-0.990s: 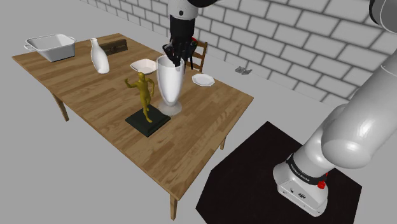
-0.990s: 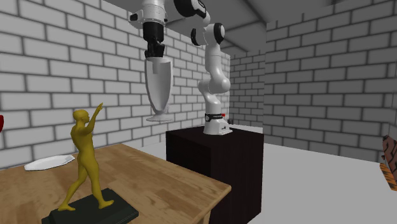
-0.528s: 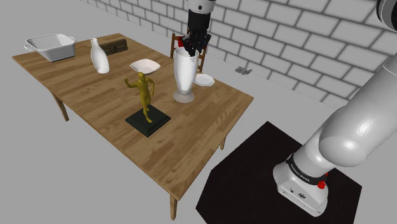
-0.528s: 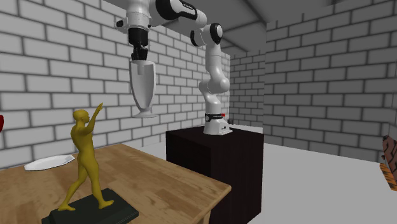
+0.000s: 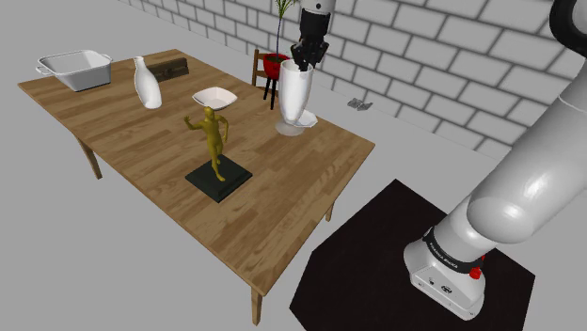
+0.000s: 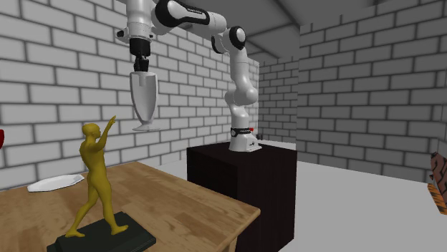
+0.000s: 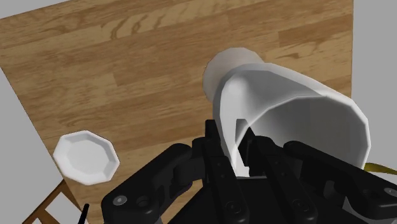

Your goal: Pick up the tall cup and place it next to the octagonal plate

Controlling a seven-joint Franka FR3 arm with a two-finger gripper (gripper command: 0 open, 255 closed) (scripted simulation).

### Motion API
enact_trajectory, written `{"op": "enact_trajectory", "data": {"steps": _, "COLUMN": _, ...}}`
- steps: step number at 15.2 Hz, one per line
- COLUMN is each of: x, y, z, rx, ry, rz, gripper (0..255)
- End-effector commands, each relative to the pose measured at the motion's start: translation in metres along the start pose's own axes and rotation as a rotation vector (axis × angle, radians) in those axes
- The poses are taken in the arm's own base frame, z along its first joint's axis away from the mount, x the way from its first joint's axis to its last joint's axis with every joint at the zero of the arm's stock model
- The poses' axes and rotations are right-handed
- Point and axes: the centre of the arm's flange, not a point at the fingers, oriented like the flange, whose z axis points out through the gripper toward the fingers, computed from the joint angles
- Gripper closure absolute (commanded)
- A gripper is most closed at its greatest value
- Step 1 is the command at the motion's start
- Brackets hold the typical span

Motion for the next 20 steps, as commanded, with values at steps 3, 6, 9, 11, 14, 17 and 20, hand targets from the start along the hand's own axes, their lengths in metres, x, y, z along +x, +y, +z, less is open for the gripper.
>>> {"op": "enact_trajectory", "data": {"steps": 3, "x": 0.011, "y": 0.05, "z": 0.001, "rx": 0.0, "ry": 0.001, "rz": -0.001, "gripper": 255}}
{"op": "enact_trajectory", "data": {"steps": 6, "x": 0.021, "y": 0.089, "z": 0.001, "rx": 0.0, "ry": 0.001, "rz": -0.001, "gripper": 255}}
{"op": "enact_trajectory", "data": {"steps": 9, "x": 0.031, "y": 0.127, "z": 0.001, "rx": 0.0, "ry": 0.001, "rz": -0.001, "gripper": 255}}
{"op": "enact_trajectory", "data": {"steps": 11, "x": 0.037, "y": 0.153, "z": 0.001, "rx": 0.0, "ry": 0.001, "rz": -0.001, "gripper": 255}}
{"op": "enact_trajectory", "data": {"steps": 14, "x": 0.047, "y": 0.191, "z": 0.001, "rx": 0.0, "ry": 0.001, "rz": -0.001, "gripper": 255}}
{"op": "enact_trajectory", "data": {"steps": 17, "x": 0.057, "y": 0.229, "z": 0.001, "rx": 0.0, "ry": 0.001, "rz": -0.001, "gripper": 255}}
{"op": "enact_trajectory", "data": {"steps": 20, "x": 0.067, "y": 0.267, "z": 0.001, "rx": 0.0, "ry": 0.001, "rz": -0.001, "gripper": 255}}
